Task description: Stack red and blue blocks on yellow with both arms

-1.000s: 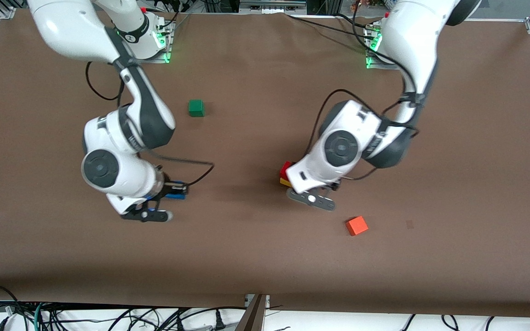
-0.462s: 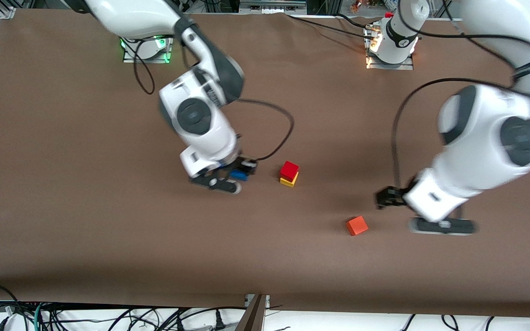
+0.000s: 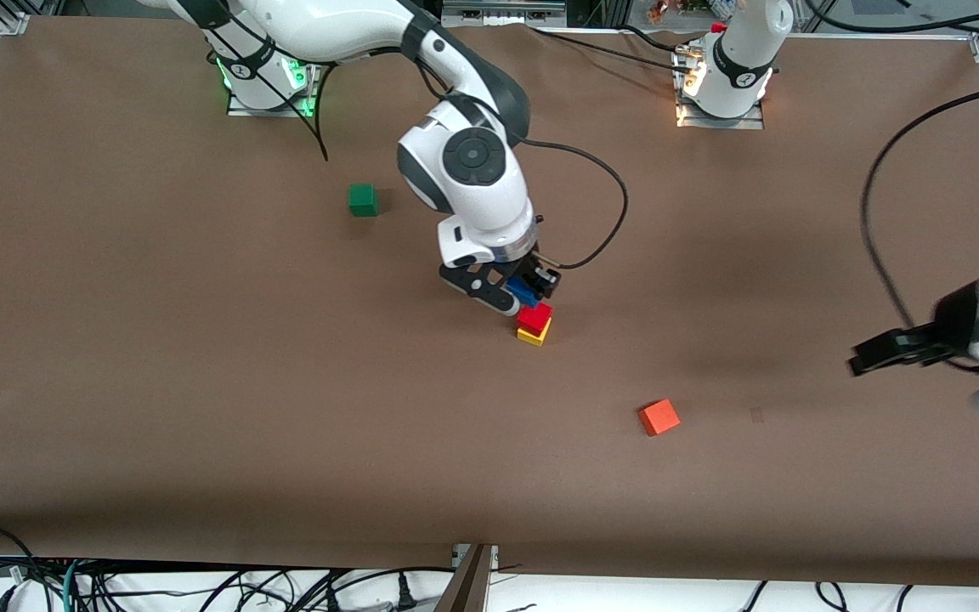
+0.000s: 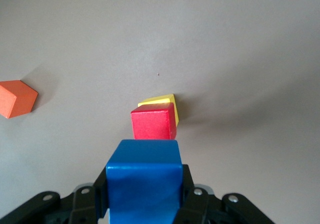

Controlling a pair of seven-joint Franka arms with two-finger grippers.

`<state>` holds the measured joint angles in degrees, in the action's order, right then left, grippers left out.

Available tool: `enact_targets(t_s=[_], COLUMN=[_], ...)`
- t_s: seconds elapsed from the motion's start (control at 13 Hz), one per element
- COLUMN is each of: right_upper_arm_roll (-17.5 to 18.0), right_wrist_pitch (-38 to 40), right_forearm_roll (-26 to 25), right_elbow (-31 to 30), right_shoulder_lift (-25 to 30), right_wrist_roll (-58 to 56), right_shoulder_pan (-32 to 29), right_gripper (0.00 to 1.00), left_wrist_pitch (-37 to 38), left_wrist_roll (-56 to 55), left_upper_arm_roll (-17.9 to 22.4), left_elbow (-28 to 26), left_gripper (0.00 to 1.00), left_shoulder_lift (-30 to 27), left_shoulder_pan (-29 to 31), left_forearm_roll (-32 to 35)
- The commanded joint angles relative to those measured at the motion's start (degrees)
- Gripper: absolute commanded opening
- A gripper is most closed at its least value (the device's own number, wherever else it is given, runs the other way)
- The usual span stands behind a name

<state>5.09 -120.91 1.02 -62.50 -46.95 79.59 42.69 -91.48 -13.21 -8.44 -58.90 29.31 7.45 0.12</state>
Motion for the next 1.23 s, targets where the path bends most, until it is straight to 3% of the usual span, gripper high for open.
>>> enact_targets(t_s=[0.0, 0.62, 1.15], right_upper_arm_roll=[-4.3, -5.8, -5.7], right_wrist_pitch=[0.1, -4.2, -5.7], right_forearm_roll=[-0.3, -3.4, -4.4], right_elbow=[4.0, 4.0, 4.0], right_shoulder_lift=[-3.1, -5.8, -6.9], right_wrist_roll=[2.0, 0.8, 1.0], right_shoulder_pan=[3.9, 4.9, 4.9], right_gripper=[0.35, 0.36, 0.4], left_wrist_pitch=[2.8, 5.1, 1.9], left_wrist_roll=[0.0, 0.0, 0.5], left_upper_arm_roll=[-1.1, -1.2, -1.0], left_elbow=[-1.3, -2.1, -22.3], left_gripper=[1.0, 1.0, 1.0], left_shoulder_lift=[-0.8, -2.9, -17.2], left_shoulder_pan=[2.1, 1.7, 2.0], left_forearm_roll=[0.3, 0.2, 0.5])
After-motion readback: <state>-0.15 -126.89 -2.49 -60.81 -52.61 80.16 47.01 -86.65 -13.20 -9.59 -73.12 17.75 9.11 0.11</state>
